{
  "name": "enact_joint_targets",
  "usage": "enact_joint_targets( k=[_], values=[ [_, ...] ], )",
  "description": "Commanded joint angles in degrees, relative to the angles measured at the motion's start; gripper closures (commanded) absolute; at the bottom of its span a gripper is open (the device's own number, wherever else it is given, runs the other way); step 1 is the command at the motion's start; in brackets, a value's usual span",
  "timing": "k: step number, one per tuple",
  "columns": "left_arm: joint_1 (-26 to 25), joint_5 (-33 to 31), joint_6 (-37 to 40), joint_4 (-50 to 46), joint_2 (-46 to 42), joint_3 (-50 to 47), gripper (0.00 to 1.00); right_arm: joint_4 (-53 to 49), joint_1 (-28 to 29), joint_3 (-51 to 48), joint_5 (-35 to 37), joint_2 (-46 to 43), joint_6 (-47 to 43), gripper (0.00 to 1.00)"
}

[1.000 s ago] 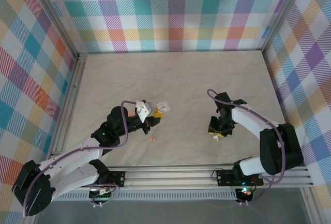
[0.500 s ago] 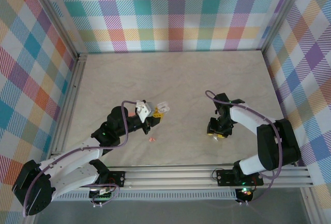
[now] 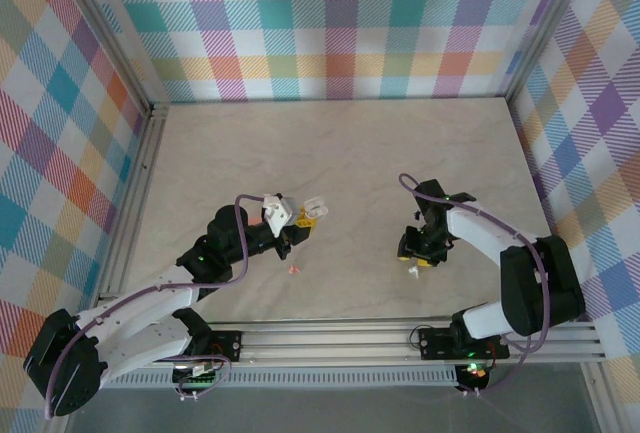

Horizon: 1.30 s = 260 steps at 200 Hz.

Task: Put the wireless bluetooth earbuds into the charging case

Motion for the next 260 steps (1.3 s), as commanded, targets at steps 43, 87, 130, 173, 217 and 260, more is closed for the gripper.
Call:
enact_joint_targets(
  k=[43,87,130,173,217,260],
  values=[
    [-0.2,1.0,0.2,-0.1,0.1,1.1,1.00,0.0,-0.3,-1.9,0.1,1.7,0.2,0.47],
    [-0.2,1.2,0.2,0.2,0.5,1.1,1.00,1.4,-0.3,-4.0,-2.3,0.4,1.9,0.50],
    [-0.2,1.7,-0.1,0.8,0.9,1.3,1.00,0.6,1.2,-4.7,-3.6,-0.8,3.9,0.52],
    [-0.3,1.9,-0.5,0.6,0.6,1.4,1.00,2.3,2.7,-4.7,-6.6,-1.5,6.4,0.53],
    [-0.3,1.8,-0.7,0.7,0.5,1.3,1.00,1.3,2.7,-3.3,-6.8,-1.9,6.7,0.53],
    [-0.3,1.9,-0.5,0.5,0.9,1.5,1.00,0.8,2.7,-3.6,-3.0,-2.8,7.7,0.54]
  ],
)
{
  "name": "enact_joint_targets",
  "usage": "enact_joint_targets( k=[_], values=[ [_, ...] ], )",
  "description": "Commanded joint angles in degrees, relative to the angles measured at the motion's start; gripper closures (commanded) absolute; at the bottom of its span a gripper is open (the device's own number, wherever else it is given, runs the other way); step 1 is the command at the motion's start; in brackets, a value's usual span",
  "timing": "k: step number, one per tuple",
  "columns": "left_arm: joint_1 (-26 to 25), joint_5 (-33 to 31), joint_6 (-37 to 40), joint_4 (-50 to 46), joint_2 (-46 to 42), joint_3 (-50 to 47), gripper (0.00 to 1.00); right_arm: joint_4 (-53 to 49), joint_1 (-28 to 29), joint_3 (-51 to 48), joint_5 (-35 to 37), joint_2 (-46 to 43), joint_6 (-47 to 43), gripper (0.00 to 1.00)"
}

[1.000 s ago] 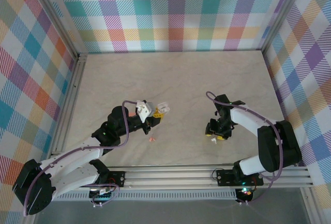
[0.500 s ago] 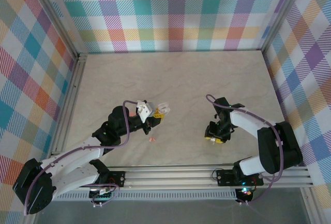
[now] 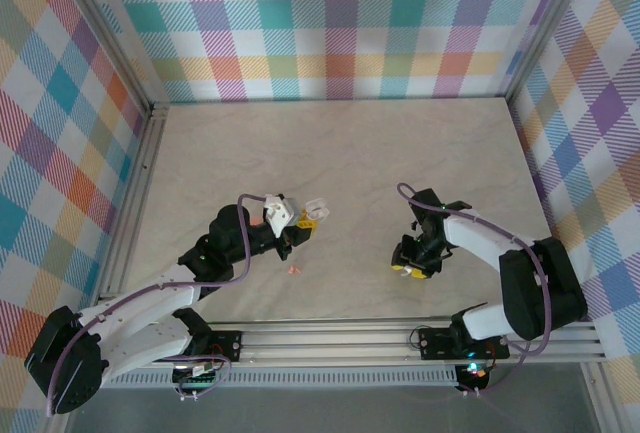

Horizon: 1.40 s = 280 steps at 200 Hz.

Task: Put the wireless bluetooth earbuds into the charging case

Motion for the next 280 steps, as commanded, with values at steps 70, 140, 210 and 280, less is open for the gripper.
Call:
enact_joint_targets(
  k=[70,140,210,280],
  values=[
    [-0.3,1.1,-0.1,-0.3,-1.3,1.2,1.00,1.7,0.3,-0.3,3.6,-0.9,1.2,0.59],
    [-0.3,1.0,-0.1,-0.8,-1.8,1.1,1.00,3.8,0.3,-0.2,3.9,3.6,-0.8,0.63],
    [-0.3,0.9,-0.1,-1.1,-1.8,1.3,1.00,3.6,0.2,-0.2,4.8,4.0,-1.8,0.73],
    [-0.3,1.1,-0.2,-0.8,-1.3,1.9,1.00,0.8,0.2,4.4,4.3,-0.1,-4.8,0.76]
  ],
)
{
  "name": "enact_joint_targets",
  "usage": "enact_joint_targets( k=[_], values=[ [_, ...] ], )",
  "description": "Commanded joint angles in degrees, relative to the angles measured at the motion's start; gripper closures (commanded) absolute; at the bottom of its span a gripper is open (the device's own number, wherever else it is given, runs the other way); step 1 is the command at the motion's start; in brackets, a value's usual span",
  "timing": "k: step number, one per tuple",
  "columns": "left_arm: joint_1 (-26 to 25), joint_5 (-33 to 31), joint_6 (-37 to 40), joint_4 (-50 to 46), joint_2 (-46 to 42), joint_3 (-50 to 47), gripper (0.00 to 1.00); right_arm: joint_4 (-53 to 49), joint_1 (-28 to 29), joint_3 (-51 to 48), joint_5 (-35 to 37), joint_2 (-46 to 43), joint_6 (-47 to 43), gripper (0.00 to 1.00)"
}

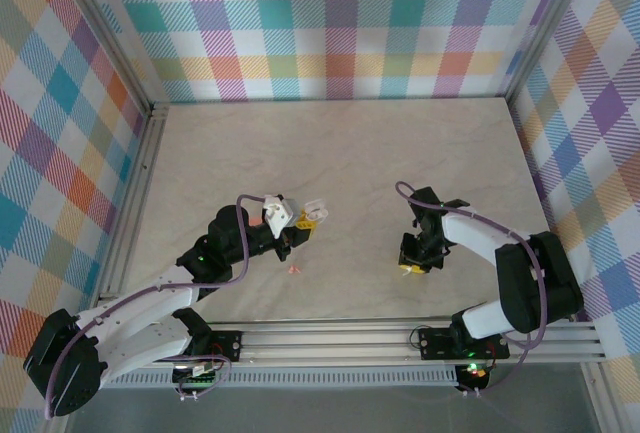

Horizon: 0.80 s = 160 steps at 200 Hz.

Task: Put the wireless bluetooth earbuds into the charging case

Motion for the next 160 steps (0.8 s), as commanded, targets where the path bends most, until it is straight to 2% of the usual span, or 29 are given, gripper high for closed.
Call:
enact_joint_targets(
  k=[1,58,95,124,160],
  values=[
    [-0.3,1.1,-0.2,0.5,-0.3,1.9,1.00,-0.7,0.3,3.5,0.0,-2.2,-2.7,0.76],
    [-0.2,-1.1,0.8,-0.2,-1.9,2.6,1.00,-6.9,0.3,18.8,1.3,-7.1,-8.1,0.76],
    [-0.3,-1.5,0.0,3.3,-1.0,3.2,1.00,-4.4,1.4,28.1,0.9,-11.0,-12.4,0.81],
    [-0.3,-2.0,-1.3,7.6,0.5,3.7,1.00,1.0,6.0,32.5,2.8,-13.7,-16.7,0.84],
    [-0.2,0.8,-2.2,10.2,4.1,6.7,1.00,11.0,13.1,31.9,2.1,-15.9,-22.3,0.88]
  ],
)
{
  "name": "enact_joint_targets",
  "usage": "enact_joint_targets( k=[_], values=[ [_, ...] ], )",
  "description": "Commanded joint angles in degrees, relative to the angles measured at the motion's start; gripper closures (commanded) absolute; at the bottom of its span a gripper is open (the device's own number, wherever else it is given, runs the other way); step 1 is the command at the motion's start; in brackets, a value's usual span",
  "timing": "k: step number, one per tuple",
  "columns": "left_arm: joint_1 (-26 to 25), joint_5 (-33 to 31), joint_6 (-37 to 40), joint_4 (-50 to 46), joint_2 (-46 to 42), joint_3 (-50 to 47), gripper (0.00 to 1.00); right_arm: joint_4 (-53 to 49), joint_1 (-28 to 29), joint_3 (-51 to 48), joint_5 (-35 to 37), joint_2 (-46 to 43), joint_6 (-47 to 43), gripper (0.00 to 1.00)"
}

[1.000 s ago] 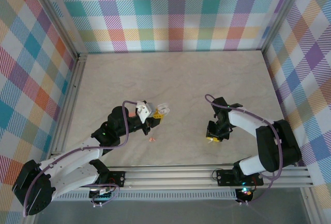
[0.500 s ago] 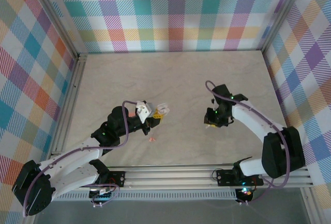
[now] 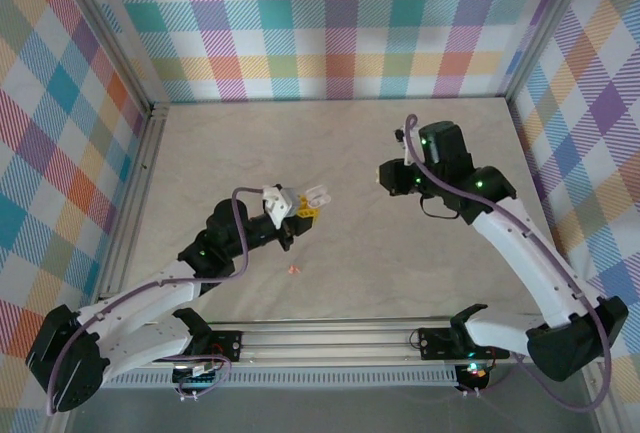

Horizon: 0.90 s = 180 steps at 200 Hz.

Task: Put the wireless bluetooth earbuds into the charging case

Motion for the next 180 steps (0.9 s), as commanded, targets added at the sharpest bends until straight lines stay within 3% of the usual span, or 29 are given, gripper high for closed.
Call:
enact_joint_targets(
  k=[1,32,72,180],
  values=[
    [-0.2,2.2,-1.2,5.8,1.7,3.1,1.00,7.8,3.7,0.5,-0.3,-1.1,-6.0,0.88],
    [-0.2,3.3,-2.1,10.1,3.4,3.1,1.00,12.0,7.6,-0.3,-2.4,-1.4,-9.9,0.88],
    [-0.2,5.4,-3.1,12.4,4.6,3.2,1.00,16.3,8.7,-2.0,-7.3,-2.5,-12.2,0.87],
    [-0.3,5.7,-4.0,14.0,5.0,2.2,1.00,13.9,10.8,-3.8,-12.3,-3.2,-20.4,0.87]
  ],
)
